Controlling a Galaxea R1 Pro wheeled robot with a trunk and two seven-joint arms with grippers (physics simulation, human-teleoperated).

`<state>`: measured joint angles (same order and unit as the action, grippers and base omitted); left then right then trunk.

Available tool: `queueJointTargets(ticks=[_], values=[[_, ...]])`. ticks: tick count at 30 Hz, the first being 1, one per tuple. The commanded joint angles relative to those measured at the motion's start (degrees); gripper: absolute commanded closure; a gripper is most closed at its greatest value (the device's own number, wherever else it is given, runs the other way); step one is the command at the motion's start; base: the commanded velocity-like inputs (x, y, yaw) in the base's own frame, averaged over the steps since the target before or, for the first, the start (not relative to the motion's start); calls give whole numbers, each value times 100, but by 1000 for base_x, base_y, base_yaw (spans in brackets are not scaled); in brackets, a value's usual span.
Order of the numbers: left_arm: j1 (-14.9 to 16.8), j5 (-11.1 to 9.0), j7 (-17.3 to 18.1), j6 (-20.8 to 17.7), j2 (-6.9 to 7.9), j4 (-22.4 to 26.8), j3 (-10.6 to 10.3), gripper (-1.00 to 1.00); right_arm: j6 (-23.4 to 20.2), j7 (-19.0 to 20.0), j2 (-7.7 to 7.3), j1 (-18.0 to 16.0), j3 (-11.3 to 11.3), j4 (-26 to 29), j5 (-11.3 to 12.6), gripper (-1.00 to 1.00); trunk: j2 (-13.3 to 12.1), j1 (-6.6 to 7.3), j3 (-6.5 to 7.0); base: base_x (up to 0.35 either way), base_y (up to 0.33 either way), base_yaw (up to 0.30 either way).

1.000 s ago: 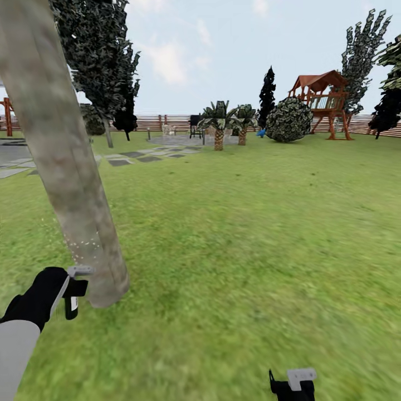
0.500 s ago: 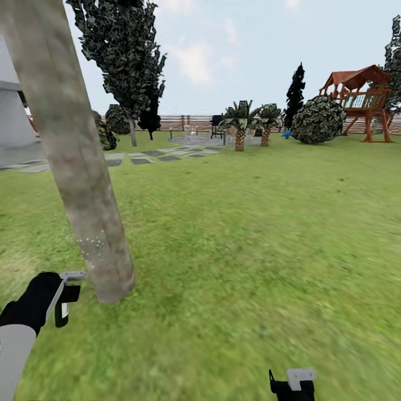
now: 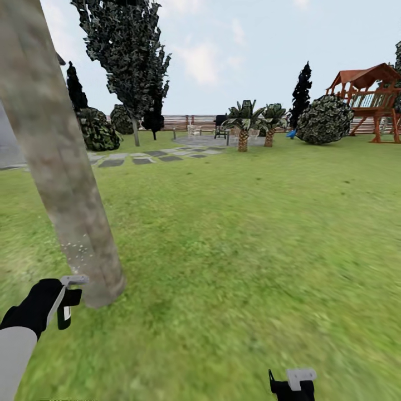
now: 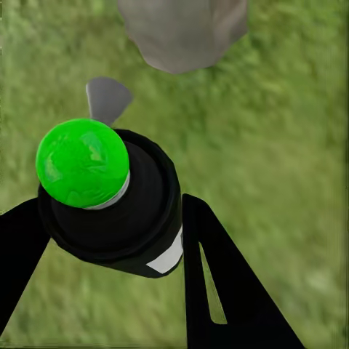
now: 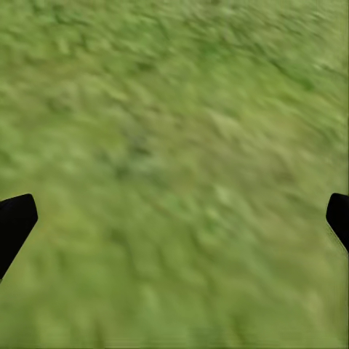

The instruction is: In the garden, pick up the pesticide atomizer on the floor and spray pesticide onto both trees until each tree trunk is fully covered.

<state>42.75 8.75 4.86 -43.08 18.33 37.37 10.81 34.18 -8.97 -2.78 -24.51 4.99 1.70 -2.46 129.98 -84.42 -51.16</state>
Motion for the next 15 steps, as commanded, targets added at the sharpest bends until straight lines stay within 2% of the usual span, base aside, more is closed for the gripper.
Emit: queueJointTargets(ticks=[1,6,11,15], values=[[5,67,50,-25,-5,-1,19,100,1,-58,-1,-2,45,-2,-27,-100,2,0,-6,131,-262,260],[-16,67,48,-7,-5,-111,26,100,1,-55,2,-2,46,-3,-31,-100,2,0,-6,41,-266,275],[-29,2,37,513,-84,-197,30,100,1,-52,5,-3,46,-2,-31,-100,2,0,-6,58,-269,273],[-30,5,31,575,-92,-200,43,100,1,-52,5,-2,46,-2,-33,-100,2,0,-6,132,-269,71]])
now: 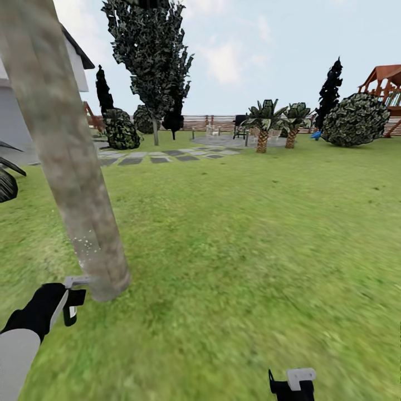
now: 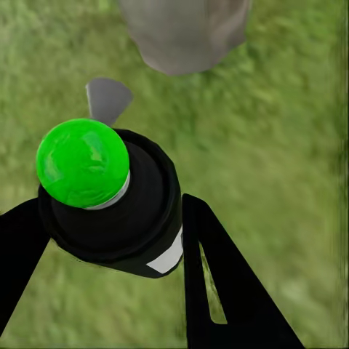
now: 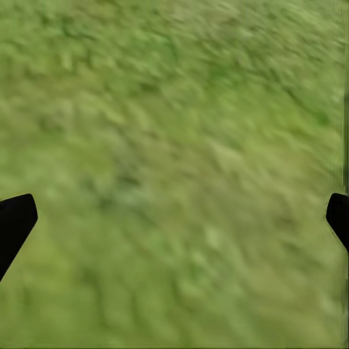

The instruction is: In the garden, pick up the pesticide atomizer on the floor and spray pesticide onto both trees until each tree trunk is fully covered.

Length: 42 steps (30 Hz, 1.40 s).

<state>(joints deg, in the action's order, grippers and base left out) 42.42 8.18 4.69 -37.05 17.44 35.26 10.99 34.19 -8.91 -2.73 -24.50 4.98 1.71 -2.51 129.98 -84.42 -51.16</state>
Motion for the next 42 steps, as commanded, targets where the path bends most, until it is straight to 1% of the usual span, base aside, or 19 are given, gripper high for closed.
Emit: queueJointTargets(ticks=[1,4,9,11,13,14,17,21,33,42], values=[[4,57,49,-25,-6,9,30,100,0,-58,0,-4,46,-4,-29,-100,2,0,-6,136,-269,9],[4,62,49,-6,-32,-11,23,100,0,-58,0,-3,47,-4,-30,-100,2,0,-6,125,-269,2],[4,75,29,19,-14,-112,26,100,0,-58,0,-3,47,-4,-30,-100,2,0,-6,119,-269,0],[-1,83,-130,18,5,-129,26,100,0,-58,0,-3,44,-4,-27,-100,2,0,-6,119,-269,0],[-4,68,-458,37,17,-300,42,100,0,-58,0,-3,39,2,-23,-100,2,0,-6,122,-269,0],[-5,65,-535,100,15,-368,52,100,0,-58,0,-3,39,2,-22,-100,2,0,-6,135,-269,4],[-5,61,-618,398,15,-432,60,100,0,-65,0,-3,38,4,-21,-100,2,0,-6,147,-267,122],[-5,64,-644,492,-33,-441,54,100,0,-68,0,-3,38,4,-21,-100,2,0,-6,152,-263,257],[-5,52,-654,514,-39,-439,77,100,0,-67,0,-3,40,3,-21,-100,2,0,-6,122,-263,275],[-5,43,-654,518,-40,-433,79,100,0,-67,0,-3,38,3,-21,-100,2,0,-6,122,-263,48]])
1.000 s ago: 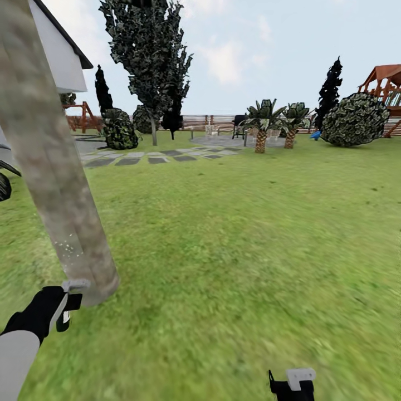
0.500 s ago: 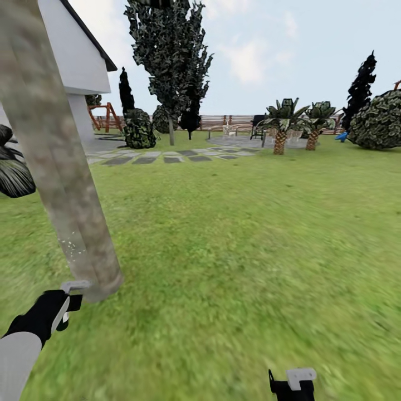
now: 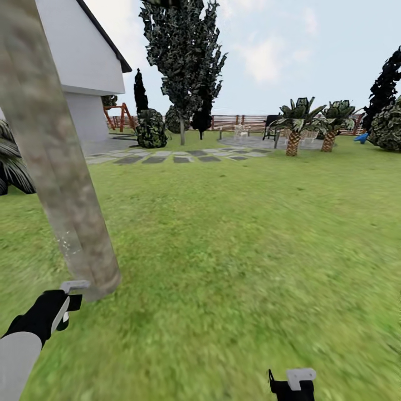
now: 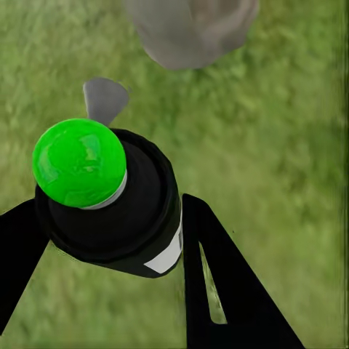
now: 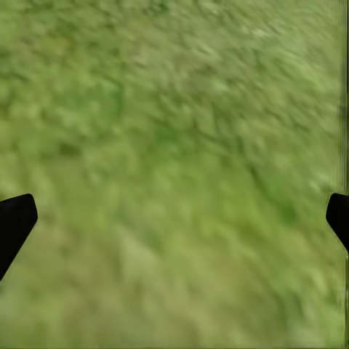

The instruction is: In the garden, pick up the pesticide atomizer on the floor and spray pesticide onto both trees until each tree trunk is fully covered.

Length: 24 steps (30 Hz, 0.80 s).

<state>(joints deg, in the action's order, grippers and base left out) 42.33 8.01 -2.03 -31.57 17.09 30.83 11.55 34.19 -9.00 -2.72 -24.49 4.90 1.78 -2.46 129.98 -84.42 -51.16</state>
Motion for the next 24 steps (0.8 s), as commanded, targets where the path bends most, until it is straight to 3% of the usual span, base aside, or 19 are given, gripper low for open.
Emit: queueJointTargets(ticks=[1,9,12,16,18,19,24], values=[[3,61,18,-28,-4,11,27,100,0,-58,0,-3,46,-4,-27,-100,2,0,-6,122,-263,1],[3,56,18,-17,-7,20,179,100,0,-58,0,-3,46,-2,-27,-100,2,0,-6,148,-253,120],[3,73,18,-10,-184,44,173,100,0,-58,0,-5,46,-2,-27,-100,2,0,-6,108,-87,270],[3,89,4,-13,-268,70,179,100,0,-58,0,-4,46,-2,-27,-100,2,0,-6,14,-10,275],[3,76,-230,-22,-277,56,199,100,0,-58,0,-5,46,-2,-27,-100,2,0,-6,1,-1,275],[3,43,-611,-24,-324,25,205,100,0,-58,0,-3,46,-2,-27,-100,2,0,-6,0,0,275],[3,7,-696,-39,-510,76,166,100,0,-58,0,-3,46,-2,-27,-100,2,0,-6,38,-9,234]])
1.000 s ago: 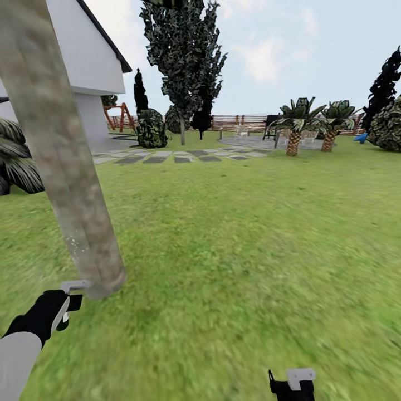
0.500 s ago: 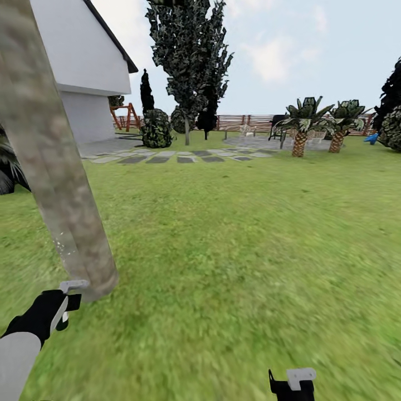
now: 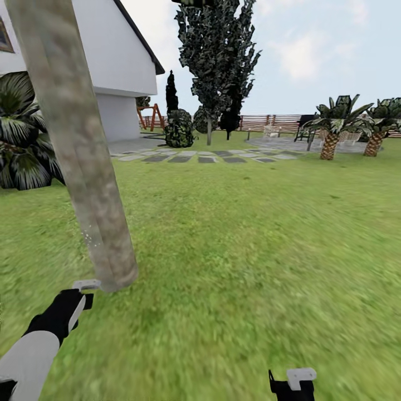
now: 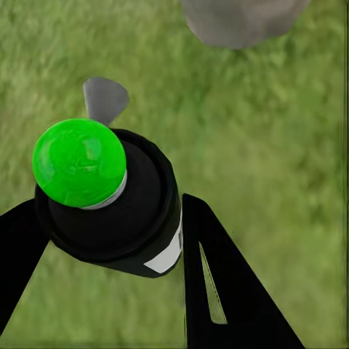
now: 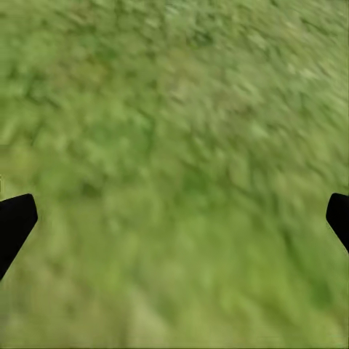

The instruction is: In the garden, pick up the pesticide atomizer on the floor and spray pesticide onto both trees until each tree trunk is fully covered.

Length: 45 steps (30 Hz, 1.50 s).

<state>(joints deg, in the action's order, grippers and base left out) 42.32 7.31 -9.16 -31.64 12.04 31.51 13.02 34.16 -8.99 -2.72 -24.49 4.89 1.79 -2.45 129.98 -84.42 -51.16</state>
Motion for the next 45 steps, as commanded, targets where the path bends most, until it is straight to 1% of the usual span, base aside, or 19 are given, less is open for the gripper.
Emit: queueJointTargets(ticks=[1,19,31,42,45], values=[[4,77,14,-34,-22,11,7,100,3,-59,-1,-3,47,-3,-27,-100,2,0,-6,228,-95,49],[4,78,11,-36,-35,13,7,100,3,-59,-5,-3,47,-4,-27,-100,2,0,-6,295,-104,7],[4,78,6,-35,-36,13,5,100,3,-59,-1,-3,52,-3,-27,-100,2,0,-6,237,-176,244],[4,78,2,-35,-41,21,2,100,3,-59,-1,-4,56,-3,-27,-100,2,0,-6,209,-202,18],[4,78,2,-35,-41,22,1,100,3,-59,-1,-3,56,-3,-27,-100,2,0,-6,168,-232,200]])
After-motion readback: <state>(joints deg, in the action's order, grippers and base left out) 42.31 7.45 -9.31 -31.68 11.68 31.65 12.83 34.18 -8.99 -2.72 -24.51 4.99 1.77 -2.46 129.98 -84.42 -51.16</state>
